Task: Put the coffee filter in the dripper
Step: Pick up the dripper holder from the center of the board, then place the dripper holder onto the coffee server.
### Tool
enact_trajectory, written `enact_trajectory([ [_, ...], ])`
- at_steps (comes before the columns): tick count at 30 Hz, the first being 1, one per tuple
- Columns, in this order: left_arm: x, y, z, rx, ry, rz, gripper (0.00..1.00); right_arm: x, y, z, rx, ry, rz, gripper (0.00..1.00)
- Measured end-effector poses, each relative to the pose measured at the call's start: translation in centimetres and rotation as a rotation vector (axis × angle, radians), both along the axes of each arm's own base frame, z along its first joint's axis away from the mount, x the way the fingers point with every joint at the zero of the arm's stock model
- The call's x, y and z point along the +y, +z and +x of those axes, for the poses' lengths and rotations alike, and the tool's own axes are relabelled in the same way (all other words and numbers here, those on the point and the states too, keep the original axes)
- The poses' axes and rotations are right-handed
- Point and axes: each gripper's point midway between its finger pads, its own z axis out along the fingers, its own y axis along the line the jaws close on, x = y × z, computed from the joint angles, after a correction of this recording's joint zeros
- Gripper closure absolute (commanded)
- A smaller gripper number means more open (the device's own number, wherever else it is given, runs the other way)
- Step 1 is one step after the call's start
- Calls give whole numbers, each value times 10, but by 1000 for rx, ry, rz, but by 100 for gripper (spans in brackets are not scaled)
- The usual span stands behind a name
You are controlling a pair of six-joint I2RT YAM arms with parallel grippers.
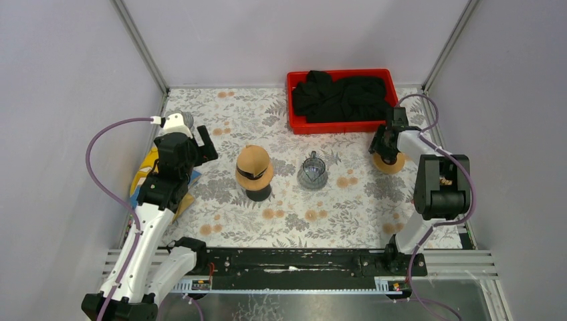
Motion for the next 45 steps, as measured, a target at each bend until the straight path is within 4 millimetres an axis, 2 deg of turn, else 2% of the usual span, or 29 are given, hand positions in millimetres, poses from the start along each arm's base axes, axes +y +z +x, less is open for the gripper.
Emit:
enact_trajectory([
  [6, 0, -2, 0, 2, 0, 0, 0, 14, 24, -4, -48, 36, 17, 76],
  [11, 0, -4, 0, 7, -2, 0, 0, 38, 45, -12, -77, 107, 16, 76],
  [18, 0, -5, 0, 9, -1, -1, 0, 76, 67, -23, -75, 239, 10, 75],
  [26, 2, -5, 0, 10, 2, -4, 0, 135, 100, -35, -100, 428, 4, 74],
  [33, 3, -5, 0, 10, 4, -6, 0, 175, 117, -53, -98, 551, 6, 74],
  [37, 3, -5, 0, 10, 4, -7, 0, 204, 123, -64, -104, 632, 10, 73],
  [41, 3, -5, 0, 11, 4, -7, 0, 228, 120, -72, -91, 694, 4, 73],
  [45, 4, -7, 0, 14, 6, -7, 0, 238, 110, -78, -60, 723, -20, 73],
])
